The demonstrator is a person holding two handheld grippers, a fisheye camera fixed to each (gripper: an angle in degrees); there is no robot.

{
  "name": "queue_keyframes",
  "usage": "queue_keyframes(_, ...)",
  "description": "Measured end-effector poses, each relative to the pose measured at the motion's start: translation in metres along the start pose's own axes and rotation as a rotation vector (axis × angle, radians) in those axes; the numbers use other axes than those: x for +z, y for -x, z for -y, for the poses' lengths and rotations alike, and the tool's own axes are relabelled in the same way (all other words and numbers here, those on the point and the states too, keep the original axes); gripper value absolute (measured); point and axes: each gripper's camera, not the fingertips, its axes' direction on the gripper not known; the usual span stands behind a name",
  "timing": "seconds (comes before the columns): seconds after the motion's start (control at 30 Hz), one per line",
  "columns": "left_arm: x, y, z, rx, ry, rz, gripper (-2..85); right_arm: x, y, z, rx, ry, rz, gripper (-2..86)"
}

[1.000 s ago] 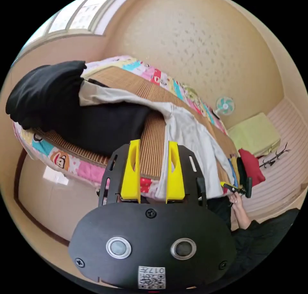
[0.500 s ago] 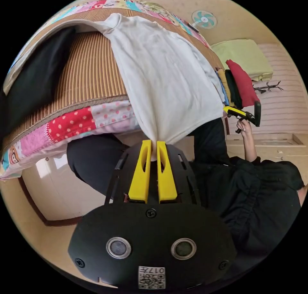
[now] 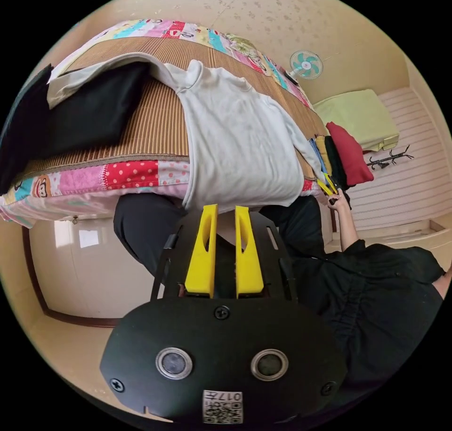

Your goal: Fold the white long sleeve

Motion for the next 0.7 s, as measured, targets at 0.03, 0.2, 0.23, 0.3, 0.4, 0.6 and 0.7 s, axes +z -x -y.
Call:
queue_keyframes(0.03,-0.004,-0.008,0.001,0.022,-0.002,0.028,6.6,0.005,-0.002,0.005,0.028,-0.019,0.006,8.9)
queue_keyframes(0.2,-0.013,-0.016,-0.010,0.024,-0.015,0.027,6.6,0.006,0.028,-0.002,0.029,-0.139,0.070,4.8)
queue_keyframes(0.23,-0.016,-0.013,-0.015,0.015,-0.024,-0.005,6.6,0.001,0.067,-0.015,-0.098,-0.214,0.018,4.0)
queue_keyframes(0.3,-0.023,-0.009,-0.023,0.004,-0.039,-0.036,6.6,0.007,0.143,-0.046,-0.316,-0.320,-0.086,3.4)
queue_keyframes(0.4,-0.028,-0.012,-0.030,0.011,-0.030,0.068,6.6,0.066,0.274,-0.104,-0.717,-0.349,-0.099,2.9)
queue_keyframes(0.6,-0.023,-0.017,-0.027,0.028,-0.052,-0.033,6.7,0.262,0.400,-0.237,-1.227,0.010,0.070,3.0)
queue_keyframes(0.7,-0.024,-0.015,-0.024,0.001,-0.099,-0.053,7.6,0.403,0.351,-0.304,-1.317,0.415,-0.144,3.7)
